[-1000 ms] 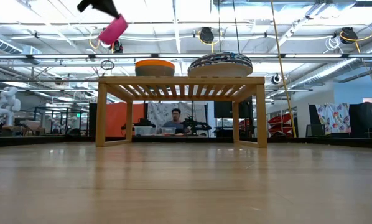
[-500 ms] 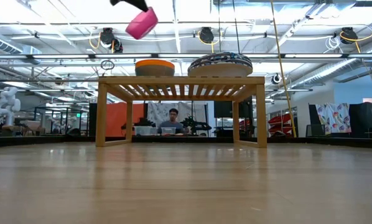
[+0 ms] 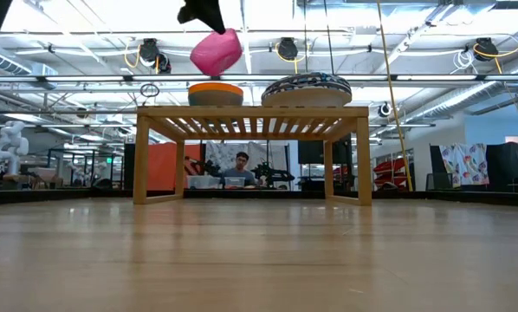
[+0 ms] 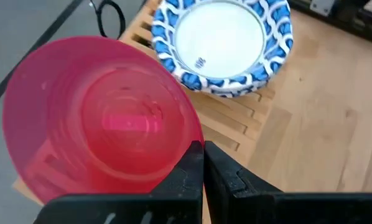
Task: Place and stack bowls onto a shelf
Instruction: Stack the pink bowl on top of the orange bowl on the shelf
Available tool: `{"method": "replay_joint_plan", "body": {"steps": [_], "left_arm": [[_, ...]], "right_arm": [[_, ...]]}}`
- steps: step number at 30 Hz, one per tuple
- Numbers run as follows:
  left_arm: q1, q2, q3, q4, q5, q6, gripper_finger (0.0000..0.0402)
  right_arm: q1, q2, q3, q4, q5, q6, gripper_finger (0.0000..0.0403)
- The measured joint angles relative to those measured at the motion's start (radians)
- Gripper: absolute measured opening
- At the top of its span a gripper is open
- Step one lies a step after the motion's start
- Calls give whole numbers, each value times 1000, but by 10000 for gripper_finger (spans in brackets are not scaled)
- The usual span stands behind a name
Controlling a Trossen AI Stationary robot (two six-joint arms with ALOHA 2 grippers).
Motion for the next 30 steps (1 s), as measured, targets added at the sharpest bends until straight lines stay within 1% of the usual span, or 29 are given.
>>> {"method": "replay_joint_plan", "body": {"steps": [9,13,23,30], "left_arm": [[-11,51,0,-73,4,5,0],[-11,65,0,-102,26,10,0],[-6,91,0,-130,31,15,0],[7,131,0,-149,27,19,0]], "right_arm": [[0,0,0,0,0,2,141],[0,0,0,0,0,3,141],[0,0,0,0,0,3,141],[0,0,0,0,0,3,141]]}}
